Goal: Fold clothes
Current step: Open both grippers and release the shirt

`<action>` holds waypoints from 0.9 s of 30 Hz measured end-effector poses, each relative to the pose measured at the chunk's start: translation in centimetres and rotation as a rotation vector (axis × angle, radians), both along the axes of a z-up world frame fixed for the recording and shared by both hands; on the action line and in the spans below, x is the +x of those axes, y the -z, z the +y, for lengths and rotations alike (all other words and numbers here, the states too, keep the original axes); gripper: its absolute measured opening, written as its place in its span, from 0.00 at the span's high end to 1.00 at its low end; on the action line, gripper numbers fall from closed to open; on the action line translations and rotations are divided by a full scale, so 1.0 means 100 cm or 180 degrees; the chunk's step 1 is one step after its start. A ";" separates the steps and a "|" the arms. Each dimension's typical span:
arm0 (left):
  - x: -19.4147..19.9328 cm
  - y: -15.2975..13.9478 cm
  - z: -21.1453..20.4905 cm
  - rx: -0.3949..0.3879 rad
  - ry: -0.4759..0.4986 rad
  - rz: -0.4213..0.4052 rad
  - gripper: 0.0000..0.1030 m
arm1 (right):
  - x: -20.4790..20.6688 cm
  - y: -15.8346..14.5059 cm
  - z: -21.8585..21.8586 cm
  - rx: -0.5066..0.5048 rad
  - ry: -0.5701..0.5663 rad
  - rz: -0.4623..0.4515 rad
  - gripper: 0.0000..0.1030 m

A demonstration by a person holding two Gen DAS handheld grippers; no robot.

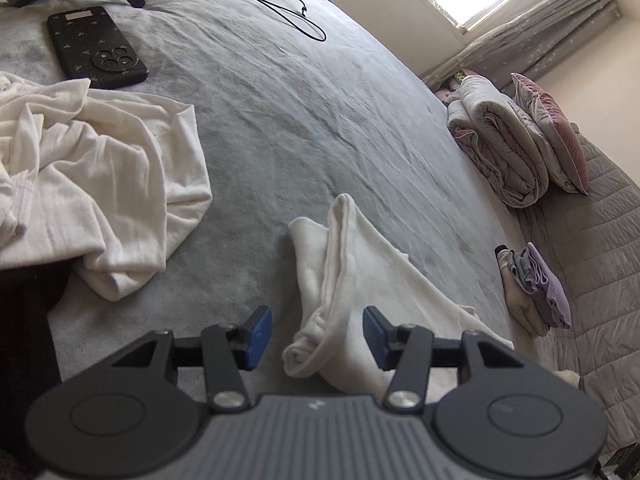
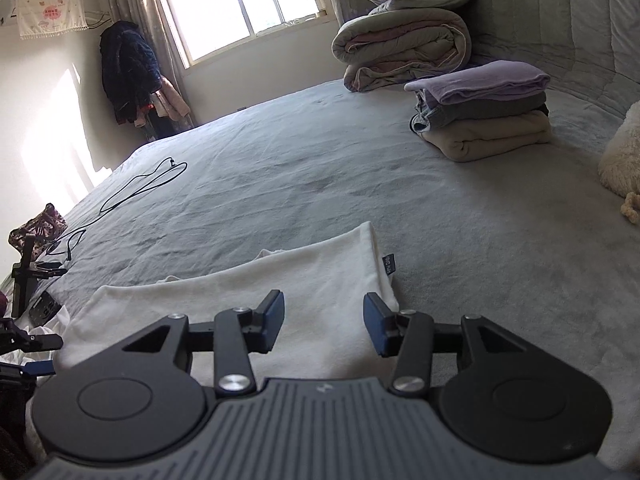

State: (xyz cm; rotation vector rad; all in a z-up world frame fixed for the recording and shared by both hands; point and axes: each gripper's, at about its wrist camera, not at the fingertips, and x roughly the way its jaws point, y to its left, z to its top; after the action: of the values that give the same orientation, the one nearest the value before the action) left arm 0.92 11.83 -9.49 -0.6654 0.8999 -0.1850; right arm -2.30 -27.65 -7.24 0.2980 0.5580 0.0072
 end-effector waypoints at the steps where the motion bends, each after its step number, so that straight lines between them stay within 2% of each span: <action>1: -0.001 0.000 -0.001 -0.0014 -0.0003 0.0033 0.50 | 0.000 0.000 0.004 -0.0029 -0.0044 -0.0022 0.53; 5: -0.006 0.001 -0.002 -0.0107 -0.0017 0.0116 0.50 | 0.001 0.003 0.017 -0.0123 -0.0216 -0.0053 0.53; 13: -0.016 0.003 -0.003 -0.0542 0.0011 0.0317 0.50 | 0.002 0.015 0.032 -0.0146 -0.0358 0.0028 0.53; 17: -0.015 0.009 -0.016 -0.0657 0.0060 0.0451 0.46 | 0.003 0.020 0.035 -0.0142 -0.0380 0.0065 0.53; 19: -0.013 0.015 -0.027 -0.0638 0.0051 0.0524 0.45 | 0.003 0.021 0.036 -0.0145 -0.0390 0.0072 0.53; 23: -0.013 0.026 -0.040 -0.0597 -0.0192 0.0554 0.45 | 0.003 0.024 0.037 -0.0162 -0.0407 0.0086 0.53; 27: -0.016 0.030 -0.042 -0.0647 -0.0551 0.0414 0.50 | 0.004 0.029 0.034 -0.0149 -0.0389 0.0122 0.59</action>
State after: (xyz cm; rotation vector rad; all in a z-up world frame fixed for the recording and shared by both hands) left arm -0.67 7.66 -12.51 -0.9490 0.9502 -0.0792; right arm -1.88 -24.28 -10.14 0.2184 0.6130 0.1065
